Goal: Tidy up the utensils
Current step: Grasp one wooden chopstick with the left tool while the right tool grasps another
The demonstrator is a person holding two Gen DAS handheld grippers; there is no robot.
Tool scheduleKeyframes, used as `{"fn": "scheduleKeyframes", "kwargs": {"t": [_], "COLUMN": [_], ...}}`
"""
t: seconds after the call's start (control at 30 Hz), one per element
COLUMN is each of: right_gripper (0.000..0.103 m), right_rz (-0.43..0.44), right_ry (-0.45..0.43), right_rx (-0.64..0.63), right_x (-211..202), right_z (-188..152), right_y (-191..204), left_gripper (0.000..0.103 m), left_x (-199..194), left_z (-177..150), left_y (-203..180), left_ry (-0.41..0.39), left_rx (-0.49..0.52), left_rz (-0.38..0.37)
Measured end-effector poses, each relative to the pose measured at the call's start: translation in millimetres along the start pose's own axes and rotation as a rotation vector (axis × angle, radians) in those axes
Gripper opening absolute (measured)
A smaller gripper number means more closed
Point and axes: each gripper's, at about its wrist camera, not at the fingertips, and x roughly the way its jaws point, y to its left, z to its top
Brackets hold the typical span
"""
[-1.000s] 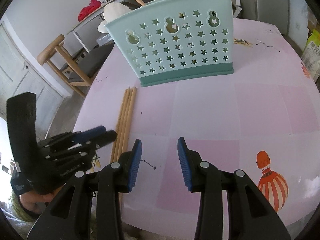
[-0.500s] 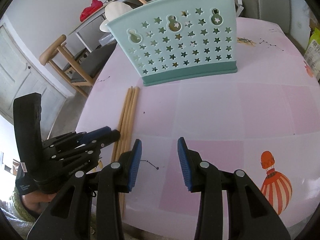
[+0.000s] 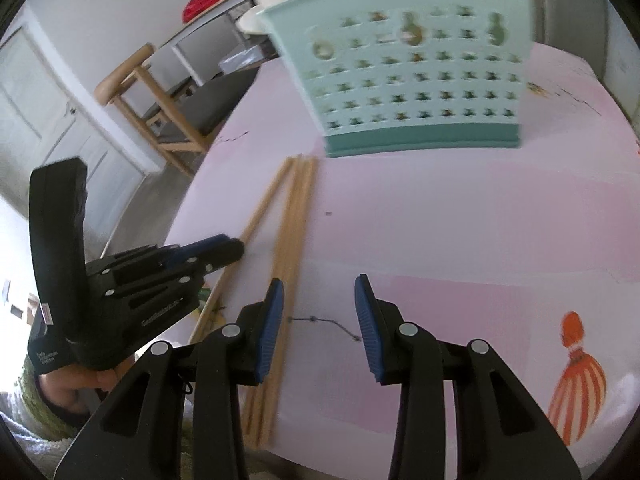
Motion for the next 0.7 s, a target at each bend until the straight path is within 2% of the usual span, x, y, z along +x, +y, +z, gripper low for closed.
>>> {"fn": "scheduleKeyframes", "kwargs": {"t": [0.2, 0.4, 0.7], "right_gripper": [0.018, 0.011, 0.009], "right_rz": [0.013, 0.005, -0.02], "right_ry": [0.043, 0.067, 0.077], "right_rx": [-0.014, -0.032, -0.059], "right_x": [17, 26, 30], "right_z": [1, 2, 6], "right_y": [10, 17, 23], "left_gripper": [0.005, 0.005, 0.005], "left_x": [-1, 1, 0], "left_z": [0, 0, -1], "left_y": [9, 11, 12], "left_ry": [-0.001, -0.003, -0.004], "left_rx": [-0.023, -0.031, -0.037], "left_rz": [-0.017, -0.032, -0.04]}}
